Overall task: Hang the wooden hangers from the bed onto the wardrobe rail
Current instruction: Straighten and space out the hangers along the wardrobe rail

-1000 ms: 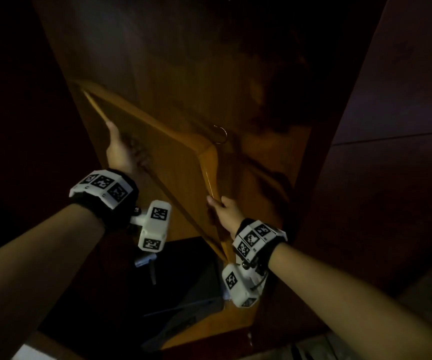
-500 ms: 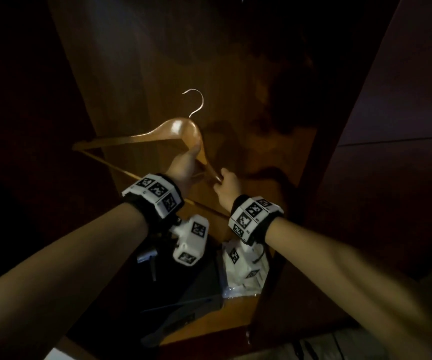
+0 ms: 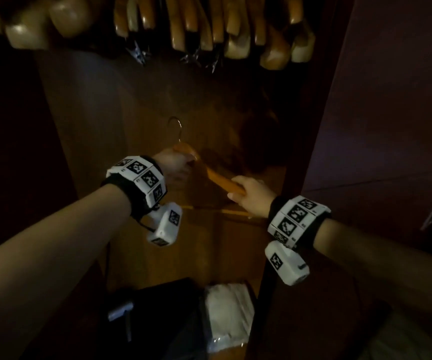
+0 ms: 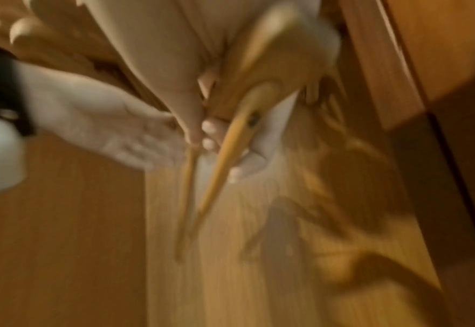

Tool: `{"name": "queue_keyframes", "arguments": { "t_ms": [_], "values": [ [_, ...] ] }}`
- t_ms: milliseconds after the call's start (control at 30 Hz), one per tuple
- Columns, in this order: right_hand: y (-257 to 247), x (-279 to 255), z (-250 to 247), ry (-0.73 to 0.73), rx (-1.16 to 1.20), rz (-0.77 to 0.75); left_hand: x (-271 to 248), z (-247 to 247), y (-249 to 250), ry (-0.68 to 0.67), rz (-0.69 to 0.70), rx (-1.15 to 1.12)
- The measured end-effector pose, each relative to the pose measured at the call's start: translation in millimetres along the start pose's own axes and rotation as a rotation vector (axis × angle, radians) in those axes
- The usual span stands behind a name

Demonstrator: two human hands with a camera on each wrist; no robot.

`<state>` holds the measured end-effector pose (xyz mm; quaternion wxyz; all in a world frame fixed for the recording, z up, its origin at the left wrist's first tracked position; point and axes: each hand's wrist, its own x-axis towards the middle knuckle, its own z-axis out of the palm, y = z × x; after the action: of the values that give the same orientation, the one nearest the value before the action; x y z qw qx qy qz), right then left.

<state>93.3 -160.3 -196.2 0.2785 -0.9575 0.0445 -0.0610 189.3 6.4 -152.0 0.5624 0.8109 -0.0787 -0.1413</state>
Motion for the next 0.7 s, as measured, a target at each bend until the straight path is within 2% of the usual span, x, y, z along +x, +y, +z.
{"name": "queue_keyframes", "arguments": {
  "t_ms": [33, 100, 233, 267, 300, 333, 367, 467, 533, 600, 700],
  "values": [
    [-4, 3, -12, 0.023, -0.01, 0.02, -4, -3, 15, 0.064, 0.134, 0.143],
    [-13, 11, -32, 0.066, -0.055, 0.055, -15, -7, 43, 0.252, 0.498, 0.313],
    [-39, 20, -70, 0.147, -0.115, 0.092, -52, -4, 91, 0.778, 1.435, 0.579],
    [-45, 20, -79, 0.159, -0.111, 0.101, -57, -6, 104, 0.897, 1.589, 0.678],
    [-52, 20, -87, 0.165, -0.102, 0.105, -60, -9, 117, 0.985, 1.662, 0.774],
    [-59, 19, -95, 0.167, -0.096, 0.106, -61, -13, 131, 1.02, 1.65, 0.879],
    [-65, 17, -102, 0.164, -0.095, 0.101, -61, -18, 143, 0.984, 1.57, 0.986],
    [-88, 13, -117, 0.206, -0.172, 0.087, -52, -31, 167, 0.707, 1.172, 1.306],
    [-104, 10, -124, 0.253, -0.227, 0.09, -41, -37, 170, 0.594, 1.007, 1.476],
    [-118, 7, -131, 0.249, -0.228, 0.098, -34, -42, 169, 0.592, 0.987, 1.559],
    [-132, 4, -137, 0.278, -0.165, 0.085, -27, -51, 164, 0.661, 1.04, 1.563]
  ]
}}
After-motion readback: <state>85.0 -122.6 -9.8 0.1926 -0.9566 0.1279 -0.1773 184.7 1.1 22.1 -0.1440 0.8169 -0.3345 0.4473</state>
